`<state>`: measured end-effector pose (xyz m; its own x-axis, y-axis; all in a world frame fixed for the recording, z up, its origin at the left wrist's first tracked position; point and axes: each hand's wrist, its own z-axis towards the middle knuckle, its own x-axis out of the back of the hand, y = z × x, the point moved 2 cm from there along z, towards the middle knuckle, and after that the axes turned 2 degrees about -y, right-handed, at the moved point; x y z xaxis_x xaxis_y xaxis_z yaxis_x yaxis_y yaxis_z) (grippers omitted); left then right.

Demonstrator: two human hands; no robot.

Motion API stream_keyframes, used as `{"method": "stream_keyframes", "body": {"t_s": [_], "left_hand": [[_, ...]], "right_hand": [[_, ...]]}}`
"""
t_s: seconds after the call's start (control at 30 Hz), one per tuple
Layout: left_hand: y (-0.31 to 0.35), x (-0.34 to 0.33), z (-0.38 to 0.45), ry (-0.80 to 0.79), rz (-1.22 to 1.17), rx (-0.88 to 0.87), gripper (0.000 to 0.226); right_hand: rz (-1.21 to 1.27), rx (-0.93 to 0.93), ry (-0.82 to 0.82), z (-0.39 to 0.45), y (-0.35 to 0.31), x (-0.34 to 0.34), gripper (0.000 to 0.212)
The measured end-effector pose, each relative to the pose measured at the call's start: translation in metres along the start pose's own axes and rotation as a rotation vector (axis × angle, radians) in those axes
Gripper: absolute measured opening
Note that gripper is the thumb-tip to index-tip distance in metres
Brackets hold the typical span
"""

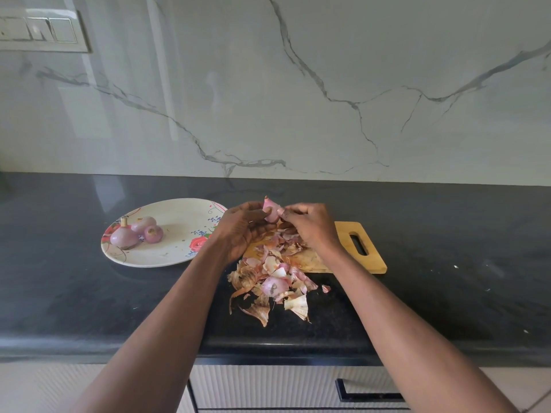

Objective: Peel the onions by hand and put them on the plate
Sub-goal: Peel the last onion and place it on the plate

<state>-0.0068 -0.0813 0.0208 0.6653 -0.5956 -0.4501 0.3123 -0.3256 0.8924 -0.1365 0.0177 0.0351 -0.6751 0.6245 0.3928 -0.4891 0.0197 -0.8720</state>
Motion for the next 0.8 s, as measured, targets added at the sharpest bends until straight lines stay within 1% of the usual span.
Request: {"method": "stream_keyframes", "body": {"t_s": [0.13,0.23,0.33,0.4,0.53,0.63,0.7,0.8], "left_hand": [[-0.003,-0.003,-0.002,-0.017,0.084,-0.020,0.028],[-0.004,-0.005,-0.003,-0.006,0.111,-0.053,0.020],[-0.003,-0.009,-0.005,-0.017,0.159,-0.099,0.020],[-0.003,-0.009,-0.005,-0.018,0.209,-0.134,0.020],[-0.004,-0.009,-0.004,-0.024,0.243,-0.167,0.014],[-0.004,-0.009,-0.005,-0.034,0.224,-0.162,0.016],[-0.003,-0.010,-0.005,-0.033,0.160,-0.139,0.018],[-0.002,-0.009,-0.004,-0.021,0.075,-0.091,0.015]], "right_hand": [[0.043,0.018,-0.001,-0.006,-0.004,0.000,0.008],[0.037,0.036,0.028,-0.007,-0.005,-0.003,0.020],[0.029,0.062,0.085,-0.008,-0.004,-0.006,0.019],[0.020,0.074,0.121,-0.010,-0.005,-0.008,0.023],[0.026,0.095,0.154,-0.011,-0.004,-0.011,0.024],[0.059,0.095,0.161,-0.012,-0.005,-0.008,0.019],[0.114,0.088,0.162,-0.013,-0.006,-0.005,0.013],[0.117,0.039,0.169,-0.011,-0.004,-0.004,0.008]]}}
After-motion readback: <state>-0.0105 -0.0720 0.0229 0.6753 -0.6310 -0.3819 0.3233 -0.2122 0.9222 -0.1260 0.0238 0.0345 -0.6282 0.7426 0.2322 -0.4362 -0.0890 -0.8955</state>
